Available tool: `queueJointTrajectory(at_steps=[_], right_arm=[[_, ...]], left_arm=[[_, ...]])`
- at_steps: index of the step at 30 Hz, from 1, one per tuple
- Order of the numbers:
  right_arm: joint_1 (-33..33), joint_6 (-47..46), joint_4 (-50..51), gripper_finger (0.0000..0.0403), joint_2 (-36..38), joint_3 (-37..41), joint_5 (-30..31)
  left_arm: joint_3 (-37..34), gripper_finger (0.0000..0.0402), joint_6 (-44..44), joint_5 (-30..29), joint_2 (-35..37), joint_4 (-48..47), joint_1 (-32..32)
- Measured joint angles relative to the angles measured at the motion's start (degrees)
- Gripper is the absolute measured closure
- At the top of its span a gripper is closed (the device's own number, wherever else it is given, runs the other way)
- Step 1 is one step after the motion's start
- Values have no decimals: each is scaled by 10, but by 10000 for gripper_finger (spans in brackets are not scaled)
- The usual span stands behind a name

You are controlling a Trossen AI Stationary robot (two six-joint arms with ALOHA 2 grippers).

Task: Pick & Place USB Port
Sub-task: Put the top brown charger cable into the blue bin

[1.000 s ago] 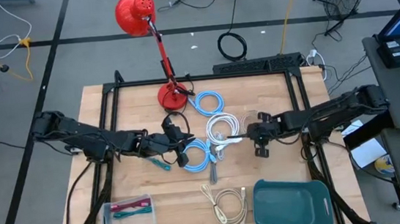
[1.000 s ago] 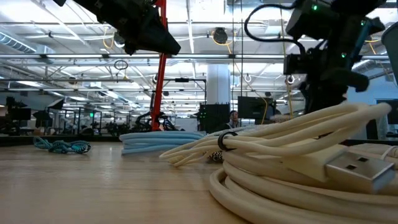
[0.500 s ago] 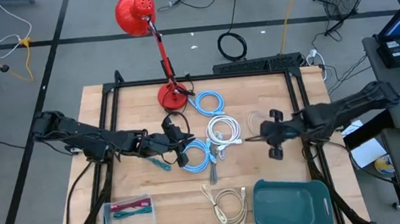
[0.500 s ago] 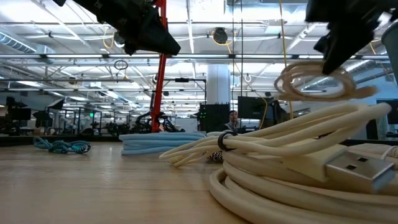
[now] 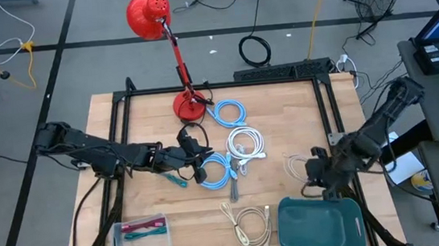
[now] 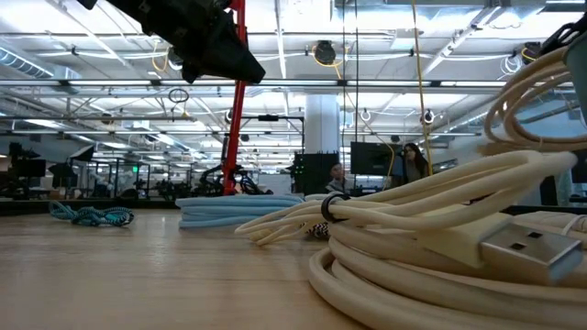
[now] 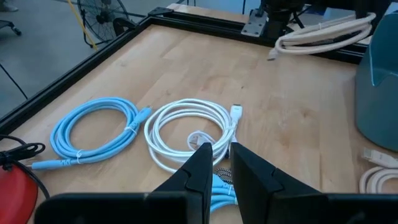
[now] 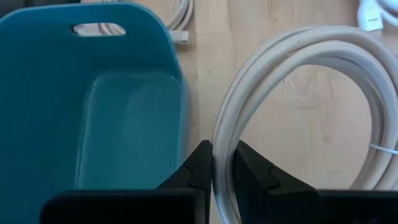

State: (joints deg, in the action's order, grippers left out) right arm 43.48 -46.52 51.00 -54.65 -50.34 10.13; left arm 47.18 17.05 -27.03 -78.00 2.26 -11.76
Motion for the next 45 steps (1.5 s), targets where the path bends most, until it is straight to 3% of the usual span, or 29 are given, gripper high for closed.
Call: queueJointTrajectory(at_steps=[8, 17, 27, 39, 45], right_arm=[[124, -58, -11, 374, -50, -58, 41], [225, -16, -42, 374, -160, -185, 111], [242, -75, -35, 374, -260, -195, 79], [242, -82, -102, 374, -271, -192, 94], [241, -120, -145, 374, -271, -142, 74]], left_arm=[[0, 341, 1, 0, 0, 0, -13], [0, 341, 5, -4, 0, -7, -15], [0, 341, 9, -4, 0, -7, -15], [0, 341, -24, -10, 0, -7, -14], [0, 341, -36, -16, 0, -4, -10]])
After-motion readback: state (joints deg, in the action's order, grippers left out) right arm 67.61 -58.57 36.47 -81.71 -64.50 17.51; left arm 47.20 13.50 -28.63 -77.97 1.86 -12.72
